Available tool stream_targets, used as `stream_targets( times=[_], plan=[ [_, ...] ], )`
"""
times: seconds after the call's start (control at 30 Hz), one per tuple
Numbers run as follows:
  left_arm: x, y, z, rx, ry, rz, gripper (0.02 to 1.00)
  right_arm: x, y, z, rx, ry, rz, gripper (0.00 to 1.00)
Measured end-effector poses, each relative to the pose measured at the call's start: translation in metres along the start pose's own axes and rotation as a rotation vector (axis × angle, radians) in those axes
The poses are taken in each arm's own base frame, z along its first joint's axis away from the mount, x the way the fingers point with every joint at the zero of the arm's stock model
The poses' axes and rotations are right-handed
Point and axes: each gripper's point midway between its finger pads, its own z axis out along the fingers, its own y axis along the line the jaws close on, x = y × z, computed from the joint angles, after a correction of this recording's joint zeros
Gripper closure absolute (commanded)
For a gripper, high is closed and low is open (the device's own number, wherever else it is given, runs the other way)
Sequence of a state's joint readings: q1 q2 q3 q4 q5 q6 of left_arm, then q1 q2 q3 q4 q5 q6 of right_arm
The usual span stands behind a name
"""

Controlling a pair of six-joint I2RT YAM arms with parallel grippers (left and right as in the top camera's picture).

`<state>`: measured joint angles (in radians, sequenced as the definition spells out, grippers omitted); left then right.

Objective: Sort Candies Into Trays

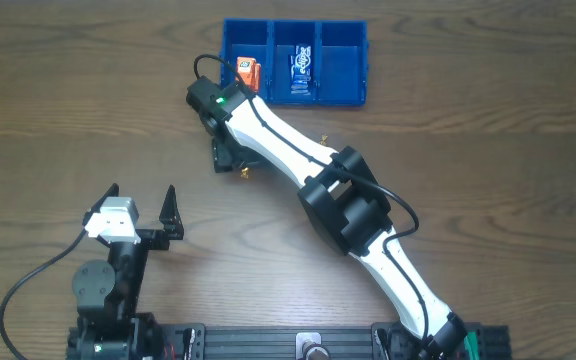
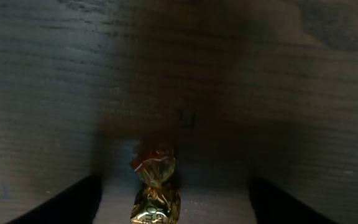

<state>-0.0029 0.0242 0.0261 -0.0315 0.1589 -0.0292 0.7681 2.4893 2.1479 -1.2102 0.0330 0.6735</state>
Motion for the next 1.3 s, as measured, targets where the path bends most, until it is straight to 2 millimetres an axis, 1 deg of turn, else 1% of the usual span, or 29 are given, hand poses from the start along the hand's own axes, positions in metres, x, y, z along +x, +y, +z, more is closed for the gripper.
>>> stream_targets(
  times=[0.03, 0.1, 0.2, 0.23, 0.33, 0.5, 0.6, 0.7, 0.77, 0.8, 0.87, 0.93, 0.97, 1.0, 1.03, 1.1, 1.13, 1.17, 1.2, 1.23, 1.3],
  plan=[
    [0.000, 0.000, 0.000, 0.000, 0.000, 0.000, 0.023, 0.000, 0.000, 0.000, 0.000, 0.000, 0.005, 0.402],
    [0.000, 0.000, 0.000, 0.000, 0.000, 0.000, 0.020, -0.001, 0.001, 0.000, -0.002, -0.003, 0.003, 0.496],
    [0.000, 0.000, 0.000, 0.000, 0.000, 0.000, 0.020, 0.000, 0.001, 0.000, -0.002, -0.002, 0.002, 0.619],
    [0.000, 0.000, 0.000, 0.000, 0.000, 0.000, 0.020, 0.000, 0.002, 0.000, -0.003, -0.002, 0.003, 0.638],
    [0.000, 0.000, 0.000, 0.000, 0.000, 0.000, 0.020, 0.001, 0.003, 0.000, -0.006, 0.001, 0.005, 0.748],
    [0.000, 0.000, 0.000, 0.000, 0.000, 0.000, 0.020, 0.002, 0.004, 0.001, -0.012, 0.006, 0.003, 0.963],
    [0.000, 0.000, 0.000, 0.000, 0.000, 0.000, 0.020, 0.002, 0.004, 0.000, -0.013, 0.007, 0.004, 0.963],
    [0.000, 0.000, 0.000, 0.000, 0.000, 0.000, 0.020, 0.006, 0.000, -0.002, 0.001, 0.025, 0.004, 0.963],
    [0.000, 0.000, 0.000, 0.000, 0.000, 0.000, 0.020, 0.011, -0.008, -0.008, 0.035, 0.050, 0.005, 0.963],
    [0.000, 0.000, 0.000, 0.000, 0.000, 0.000, 0.020, 0.010, -0.012, -0.014, 0.046, 0.051, 0.006, 0.963],
    [0.000, 0.000, 0.000, 0.000, 0.000, 0.000, 0.020, 0.003, -0.023, -0.034, 0.059, 0.036, 0.010, 0.965],
    [0.000, 0.000, 0.000, 0.000, 0.000, 0.000, 0.020, -0.013, -0.038, -0.067, 0.054, -0.021, 0.031, 0.965],
    [0.000, 0.000, 0.000, 0.000, 0.000, 0.000, 0.020, -0.017, -0.042, -0.072, 0.064, -0.038, 0.030, 0.965],
    [0.000, 0.000, 0.000, 0.000, 0.000, 0.000, 0.020, -0.034, -0.059, -0.111, 0.031, -0.115, 0.070, 0.965],
    [0.000, 0.000, 0.000, 0.000, 0.000, 0.000, 0.018, -0.048, -0.074, -0.141, 0.011, -0.184, 0.095, 0.965],
    [0.000, 0.000, 0.000, 0.000, 0.000, 0.000, 0.020, -0.072, -0.106, -0.188, -0.020, -0.308, 0.147, 0.965],
    [0.000, 0.000, 0.000, 0.000, 0.000, 0.000, 0.020, -0.083, -0.122, -0.205, -0.027, -0.365, 0.175, 0.965],
    [0.000, 0.000, 0.000, 0.000, 0.000, 0.000, 0.020, -0.097, -0.143, -0.222, -0.029, -0.430, 0.209, 0.965],
    [0.000, 0.000, 0.000, 0.000, 0.000, 0.000, 0.020, -0.113, -0.164, -0.231, -0.015, -0.493, 0.238, 0.965],
    [0.000, 0.000, 0.000, 0.000, 0.000, 0.000, 0.023, -0.125, -0.180, -0.235, -0.002, -0.532, 0.262, 0.965],
    [0.000, 0.000, 0.000, 0.000, 0.000, 0.000, 0.020, -0.148, -0.203, -0.230, 0.036, -0.586, 0.279, 0.965]
  ],
)
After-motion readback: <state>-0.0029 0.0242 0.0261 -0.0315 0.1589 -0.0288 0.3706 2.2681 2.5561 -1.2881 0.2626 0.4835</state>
